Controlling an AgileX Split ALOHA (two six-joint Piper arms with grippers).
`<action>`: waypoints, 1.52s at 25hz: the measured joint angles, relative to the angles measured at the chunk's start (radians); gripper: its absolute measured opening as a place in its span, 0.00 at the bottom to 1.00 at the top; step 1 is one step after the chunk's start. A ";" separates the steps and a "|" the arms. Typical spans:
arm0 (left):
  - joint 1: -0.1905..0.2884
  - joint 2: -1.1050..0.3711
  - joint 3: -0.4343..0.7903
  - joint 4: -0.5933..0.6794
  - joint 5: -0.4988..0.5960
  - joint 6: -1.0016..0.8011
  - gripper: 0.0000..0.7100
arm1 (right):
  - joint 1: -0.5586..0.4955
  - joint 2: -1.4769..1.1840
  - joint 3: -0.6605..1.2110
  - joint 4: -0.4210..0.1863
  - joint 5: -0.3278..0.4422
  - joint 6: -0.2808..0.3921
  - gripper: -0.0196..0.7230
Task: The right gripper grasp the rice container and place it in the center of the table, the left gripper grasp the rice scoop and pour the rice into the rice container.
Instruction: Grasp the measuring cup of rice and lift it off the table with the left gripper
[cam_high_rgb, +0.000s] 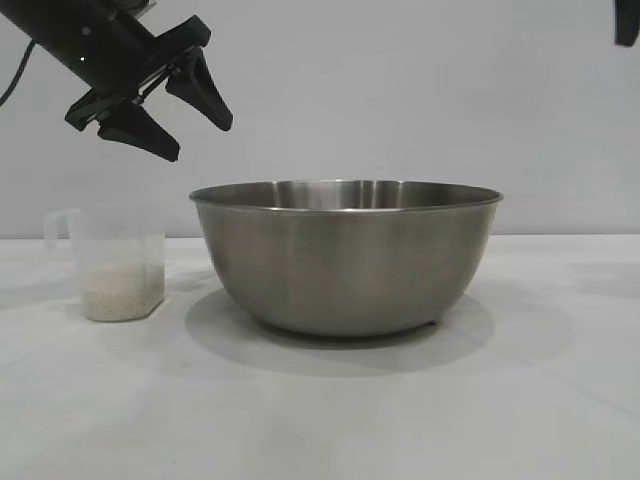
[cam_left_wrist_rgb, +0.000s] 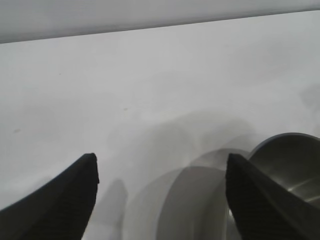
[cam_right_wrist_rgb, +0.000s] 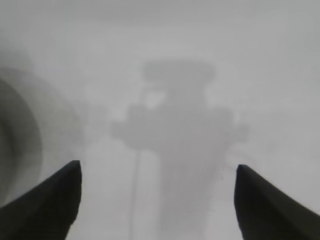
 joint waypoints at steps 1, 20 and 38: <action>0.000 0.000 0.000 0.000 0.002 0.000 0.71 | 0.000 -0.022 0.005 -0.003 0.000 0.001 0.80; 0.000 0.000 0.000 0.000 0.013 0.000 0.71 | 0.000 -0.769 0.523 -0.112 0.017 0.102 0.80; 0.000 0.000 0.000 0.000 0.013 0.000 0.71 | 0.000 -1.667 1.195 -0.043 -0.102 0.105 0.80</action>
